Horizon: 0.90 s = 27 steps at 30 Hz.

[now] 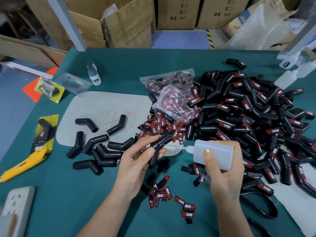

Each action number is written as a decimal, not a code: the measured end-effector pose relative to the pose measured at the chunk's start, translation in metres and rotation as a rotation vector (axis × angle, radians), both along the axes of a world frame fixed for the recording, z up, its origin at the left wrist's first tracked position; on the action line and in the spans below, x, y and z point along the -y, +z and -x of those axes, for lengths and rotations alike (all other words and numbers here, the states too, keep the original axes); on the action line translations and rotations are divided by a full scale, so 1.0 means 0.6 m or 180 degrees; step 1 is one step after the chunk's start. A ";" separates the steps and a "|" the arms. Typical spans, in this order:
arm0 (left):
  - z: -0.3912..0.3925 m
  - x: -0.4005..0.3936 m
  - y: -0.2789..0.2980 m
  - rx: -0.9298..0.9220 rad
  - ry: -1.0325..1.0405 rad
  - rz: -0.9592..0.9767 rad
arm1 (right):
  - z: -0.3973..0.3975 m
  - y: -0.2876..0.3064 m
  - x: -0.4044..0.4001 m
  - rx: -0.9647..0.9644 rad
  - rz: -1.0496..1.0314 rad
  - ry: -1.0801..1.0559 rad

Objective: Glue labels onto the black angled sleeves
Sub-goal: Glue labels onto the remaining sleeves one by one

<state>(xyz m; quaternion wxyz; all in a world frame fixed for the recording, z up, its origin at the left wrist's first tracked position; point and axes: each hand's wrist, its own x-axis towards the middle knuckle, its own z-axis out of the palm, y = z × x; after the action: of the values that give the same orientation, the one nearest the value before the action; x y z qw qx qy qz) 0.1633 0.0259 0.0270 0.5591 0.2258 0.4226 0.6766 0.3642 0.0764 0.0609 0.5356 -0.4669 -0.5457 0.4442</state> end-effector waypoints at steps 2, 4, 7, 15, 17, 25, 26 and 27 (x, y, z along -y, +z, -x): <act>0.001 0.000 -0.002 -0.0037 0.0000 -0.0042 | -0.002 -0.002 0.000 -0.0021 0.0009 -0.0073; 0.001 0.000 -0.004 -0.0048 -0.0003 -0.0068 | -0.003 -0.001 0.000 -0.0020 0.0010 -0.0104; 0.001 0.000 -0.006 -0.0016 -0.0020 -0.0126 | 0.004 0.003 0.002 0.0038 -0.0098 -0.0013; 0.001 -0.001 -0.009 -0.0062 -0.0025 -0.0205 | 0.000 0.005 0.001 0.0039 -0.0134 -0.0074; 0.002 -0.002 -0.010 -0.0068 -0.0020 -0.0192 | 0.005 0.007 0.003 0.0090 -0.0204 -0.0011; 0.002 -0.002 -0.010 -0.0063 -0.0021 -0.0220 | 0.000 0.007 0.003 0.0029 -0.0139 -0.0118; 0.002 -0.002 -0.011 -0.0072 -0.0012 -0.0221 | 0.002 0.008 0.004 0.0063 -0.0179 -0.0097; 0.002 -0.002 -0.011 -0.0087 -0.0003 -0.0223 | 0.003 0.008 0.004 0.0078 -0.0192 -0.0100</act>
<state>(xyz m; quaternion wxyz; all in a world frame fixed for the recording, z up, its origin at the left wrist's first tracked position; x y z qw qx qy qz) 0.1618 0.0273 0.0202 0.5454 0.2546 0.4061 0.6876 0.3624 0.0740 0.0658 0.5496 -0.4644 -0.5580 0.4134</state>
